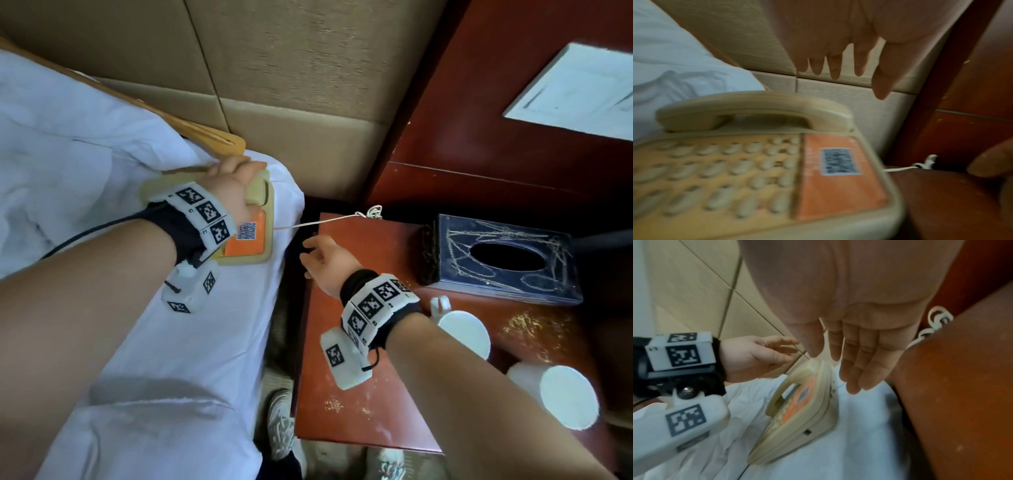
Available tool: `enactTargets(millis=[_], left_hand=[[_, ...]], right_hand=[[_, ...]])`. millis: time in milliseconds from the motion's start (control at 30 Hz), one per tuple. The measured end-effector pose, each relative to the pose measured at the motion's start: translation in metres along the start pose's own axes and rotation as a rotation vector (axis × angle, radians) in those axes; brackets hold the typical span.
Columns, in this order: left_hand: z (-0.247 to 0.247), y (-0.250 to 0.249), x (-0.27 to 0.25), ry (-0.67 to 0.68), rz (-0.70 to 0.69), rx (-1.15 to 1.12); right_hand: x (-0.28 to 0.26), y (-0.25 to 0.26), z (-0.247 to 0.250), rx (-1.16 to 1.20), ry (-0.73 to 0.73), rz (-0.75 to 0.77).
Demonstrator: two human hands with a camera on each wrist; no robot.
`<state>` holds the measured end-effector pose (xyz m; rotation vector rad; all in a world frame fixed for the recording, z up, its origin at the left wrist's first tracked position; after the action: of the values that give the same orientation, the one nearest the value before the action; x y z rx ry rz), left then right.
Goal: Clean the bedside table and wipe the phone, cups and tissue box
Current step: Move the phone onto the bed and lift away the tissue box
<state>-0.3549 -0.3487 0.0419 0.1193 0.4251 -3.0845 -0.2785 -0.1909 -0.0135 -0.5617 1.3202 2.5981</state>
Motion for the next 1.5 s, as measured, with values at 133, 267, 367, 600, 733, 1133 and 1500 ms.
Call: enactTargets(millis=[133,267,367,600,733,1133,1500], left_hand=[[-0.010,-0.077,-0.028,0.000,-0.116,-0.153],[-0.043,-0.161,-0.073,0.157,-0.237,-0.181],[-0.070,-0.214,-0.111,0.239,-0.286,-0.168],[-0.134,-0.270,-0.173,0.367,-0.210,-0.076],[-0.156,-0.287,-0.187,0.370,-0.158,-0.009],[-0.171,-0.292,-0.185,0.257,-0.043,0.023],[-0.170,-0.288,-0.187,0.322,-0.109,0.019]], right_hand=[[-0.038,-0.005,0.076,-0.097,-0.093,0.128],[-0.077,-0.049,0.157,-0.182,-0.212,0.131],[-0.106,-0.104,0.213,-0.287,-0.239,0.081],[-0.164,-0.237,0.248,-0.913,0.247,0.030],[-0.164,-0.264,0.242,-1.014,0.300,0.105],[-0.128,-0.254,0.254,-0.749,-0.070,-0.116],[-0.116,-0.241,0.247,-0.814,-0.183,-0.230]])
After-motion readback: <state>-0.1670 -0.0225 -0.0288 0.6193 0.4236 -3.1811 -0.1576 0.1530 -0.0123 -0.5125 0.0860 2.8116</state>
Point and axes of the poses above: each hand's wrist, its own x-axis towards the middle knuckle, its own z-axis out of the back of the hand, y = z × x, the point moved 8 cm from there along x, towards the middle knuckle, and after that the axes turned 15 degrees about -y, right-handed, at the moved point
